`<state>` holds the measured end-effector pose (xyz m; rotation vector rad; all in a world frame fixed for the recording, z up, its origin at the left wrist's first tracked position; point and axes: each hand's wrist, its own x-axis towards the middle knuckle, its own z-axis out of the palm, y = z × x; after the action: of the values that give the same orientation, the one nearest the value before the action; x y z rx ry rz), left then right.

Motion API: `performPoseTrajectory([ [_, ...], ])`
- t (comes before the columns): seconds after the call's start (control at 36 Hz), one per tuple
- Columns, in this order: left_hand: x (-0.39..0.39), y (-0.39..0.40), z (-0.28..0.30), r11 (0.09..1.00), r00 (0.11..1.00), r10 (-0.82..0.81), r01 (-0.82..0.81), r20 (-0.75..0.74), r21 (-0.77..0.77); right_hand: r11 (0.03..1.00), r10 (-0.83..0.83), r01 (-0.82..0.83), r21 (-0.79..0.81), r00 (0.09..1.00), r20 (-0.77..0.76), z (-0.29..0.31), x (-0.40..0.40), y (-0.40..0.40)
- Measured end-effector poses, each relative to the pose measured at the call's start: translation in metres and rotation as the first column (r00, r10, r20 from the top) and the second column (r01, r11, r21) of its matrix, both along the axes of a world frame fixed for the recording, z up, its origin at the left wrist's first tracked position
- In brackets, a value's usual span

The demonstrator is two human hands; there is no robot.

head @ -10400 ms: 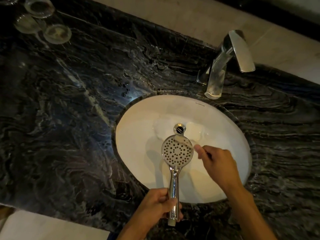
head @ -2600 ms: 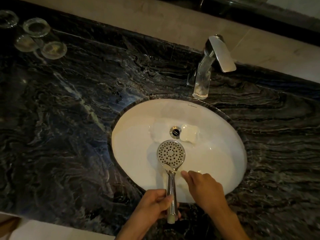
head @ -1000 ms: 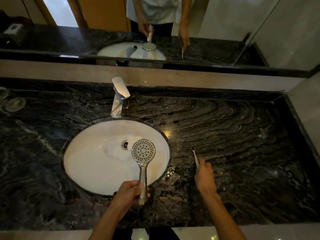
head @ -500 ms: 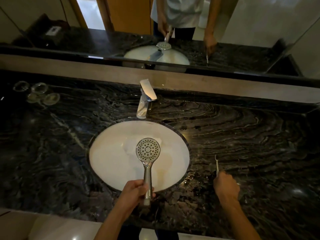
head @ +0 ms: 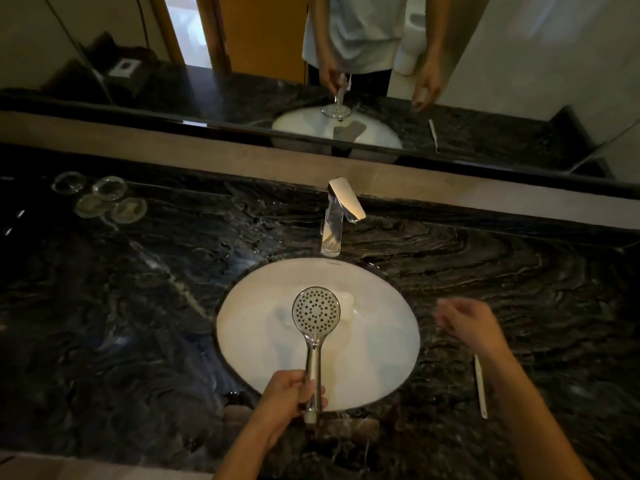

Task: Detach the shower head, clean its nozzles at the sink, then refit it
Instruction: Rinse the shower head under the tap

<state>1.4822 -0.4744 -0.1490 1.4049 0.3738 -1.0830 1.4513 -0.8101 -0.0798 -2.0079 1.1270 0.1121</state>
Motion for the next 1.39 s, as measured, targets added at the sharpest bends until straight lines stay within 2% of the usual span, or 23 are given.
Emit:
performPoseTrajectory([
  [0.11,0.009,-0.002,-0.004,1.000,0.999,0.004,-0.004,-0.040,-0.002,0.961,-0.026,-0.030,0.273,0.980,0.199,0.025,0.067,0.034],
  [0.19,0.019,-0.007,-0.009,1.000,0.999,-0.017,0.017,-0.049,-0.001,0.902,-0.046,-0.061,0.428,0.971,0.235,0.029,0.115,0.050],
  [0.25,0.025,-0.013,-0.013,1.000,0.999,-0.001,0.001,-0.047,0.004,0.881,-0.069,-0.061,0.470,0.965,0.254,0.027,0.140,0.061],
  [0.44,0.048,-0.033,-0.023,0.998,1.000,-0.014,0.013,0.008,0.059,0.918,-0.077,-0.047,0.394,0.953,0.293,0.009,0.177,0.081],
  [0.67,0.065,-0.043,-0.025,0.997,1.000,0.004,-0.004,-0.006,0.079,0.870,-0.125,-0.049,0.490,0.940,0.317,-0.003,0.185,0.079],
  [0.89,0.079,-0.050,-0.032,0.997,0.995,0.077,-0.077,-0.057,-0.002,0.842,-0.130,-0.065,0.535,0.939,0.319,-0.003,0.196,0.079],
  [1.06,0.081,-0.054,-0.035,0.997,0.996,0.069,-0.070,-0.061,-0.011,0.878,-0.225,0.026,0.478,0.903,0.365,-0.002,0.201,0.091],
  [1.17,0.083,-0.054,-0.037,0.998,0.996,0.068,-0.068,-0.061,-0.002,0.910,-0.201,0.013,0.414,0.887,0.415,0.015,0.217,0.092],
  [1.25,0.085,-0.054,-0.038,0.998,0.996,0.062,-0.062,-0.060,0.005,0.888,-0.214,0.009,0.459,0.893,0.396,0.023,0.223,0.090],
  [1.39,0.088,-0.058,-0.038,0.999,0.997,0.053,-0.052,-0.063,0.015,0.883,-0.127,-0.062,0.465,0.922,0.366,0.030,0.217,0.084],
])
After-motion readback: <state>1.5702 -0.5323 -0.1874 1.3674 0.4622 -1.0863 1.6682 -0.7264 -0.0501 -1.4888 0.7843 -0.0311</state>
